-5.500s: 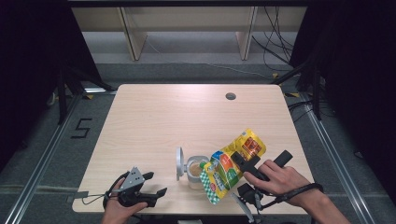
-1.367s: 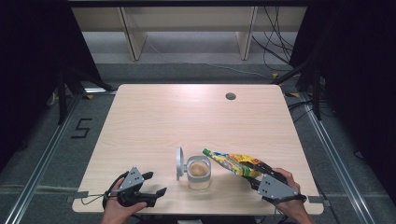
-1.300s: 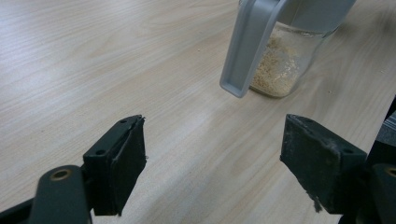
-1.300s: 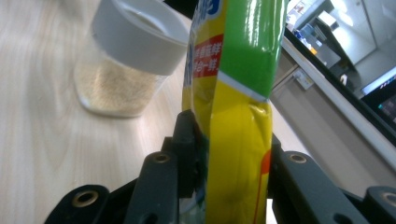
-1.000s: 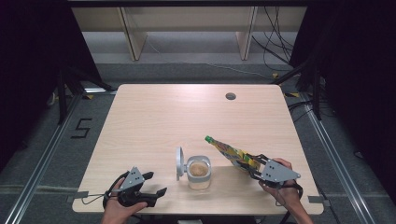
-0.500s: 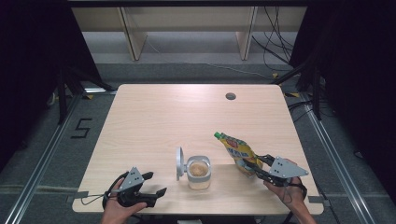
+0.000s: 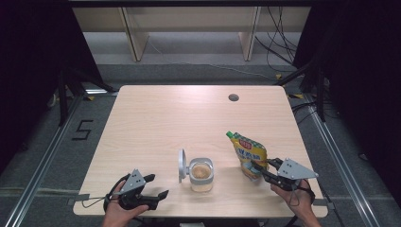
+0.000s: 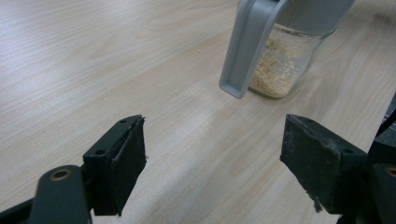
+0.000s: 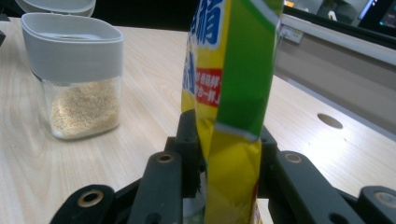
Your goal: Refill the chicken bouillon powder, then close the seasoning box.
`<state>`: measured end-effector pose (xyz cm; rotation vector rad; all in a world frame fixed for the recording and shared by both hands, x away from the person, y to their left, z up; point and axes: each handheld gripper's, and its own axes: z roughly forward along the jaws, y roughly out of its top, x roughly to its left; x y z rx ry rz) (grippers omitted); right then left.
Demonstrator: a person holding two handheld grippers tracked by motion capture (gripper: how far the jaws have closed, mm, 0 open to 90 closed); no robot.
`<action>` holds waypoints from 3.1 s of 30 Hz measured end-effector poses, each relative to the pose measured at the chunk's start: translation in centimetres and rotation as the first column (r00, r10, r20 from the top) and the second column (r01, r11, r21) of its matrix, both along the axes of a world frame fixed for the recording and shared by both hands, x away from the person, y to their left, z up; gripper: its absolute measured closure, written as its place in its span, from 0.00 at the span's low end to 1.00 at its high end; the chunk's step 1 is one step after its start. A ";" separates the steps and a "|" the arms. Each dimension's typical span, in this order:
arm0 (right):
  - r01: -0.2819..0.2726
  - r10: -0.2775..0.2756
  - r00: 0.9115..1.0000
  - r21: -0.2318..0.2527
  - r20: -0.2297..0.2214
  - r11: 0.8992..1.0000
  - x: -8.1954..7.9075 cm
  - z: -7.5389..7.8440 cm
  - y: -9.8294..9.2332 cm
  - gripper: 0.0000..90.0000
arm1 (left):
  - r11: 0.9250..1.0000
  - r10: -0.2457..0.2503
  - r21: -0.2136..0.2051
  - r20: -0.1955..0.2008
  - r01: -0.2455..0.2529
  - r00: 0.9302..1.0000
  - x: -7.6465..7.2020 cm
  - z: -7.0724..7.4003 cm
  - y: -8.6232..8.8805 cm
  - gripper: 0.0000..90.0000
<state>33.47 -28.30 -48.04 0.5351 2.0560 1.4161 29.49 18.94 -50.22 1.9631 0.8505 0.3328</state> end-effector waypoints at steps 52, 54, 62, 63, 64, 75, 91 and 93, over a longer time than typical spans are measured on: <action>0.307 -0.300 0.904 -0.028 -0.304 0.951 -5.5 -0.6 -2.5 0.25 | 0.997 -0.047 -0.057 0.037 0.049 0.998 0.7 3.1 -1.5 0.23; 0.322 -0.317 0.897 -0.038 -0.308 0.946 -5.7 -0.6 -2.5 0.26 | 0.996 -0.048 -0.068 0.046 0.051 0.998 1.0 3.6 -1.5 0.24; 0.315 -0.302 0.893 -0.014 -0.334 0.949 -6.1 -0.7 -2.6 0.26 | 0.996 -0.052 -0.067 0.068 0.057 0.996 1.6 6.1 -1.8 0.24; 0.303 -0.294 0.905 -0.017 -0.308 0.953 -6.0 -0.7 -2.7 0.26 | 0.996 -0.050 -0.070 0.065 0.055 0.997 1.7 6.3 -1.8 0.25; 0.299 -0.292 0.909 -0.022 -0.296 0.954 -5.9 -0.8 -2.7 0.26 | 0.997 -0.052 -0.061 0.064 0.056 0.997 1.8 6.5 -1.8 0.26; 0.284 -0.280 0.918 -0.027 -0.282 0.958 -6.0 -0.6 -3.2 0.27 | 0.995 -0.097 -0.017 0.096 0.099 0.991 2.3 7.2 -1.9 0.84; 0.287 -0.280 0.913 -0.022 -0.297 0.958 -6.0 -0.7 -2.8 0.28 | 0.988 -0.155 0.010 0.126 0.155 0.980 2.1 8.5 -3.4 0.99; 0.288 -0.282 0.912 -0.025 -0.298 0.957 -6.0 -0.7 -2.8 0.28 | 0.987 -0.157 -0.011 0.117 0.160 0.981 2.2 8.4 -3.8 0.99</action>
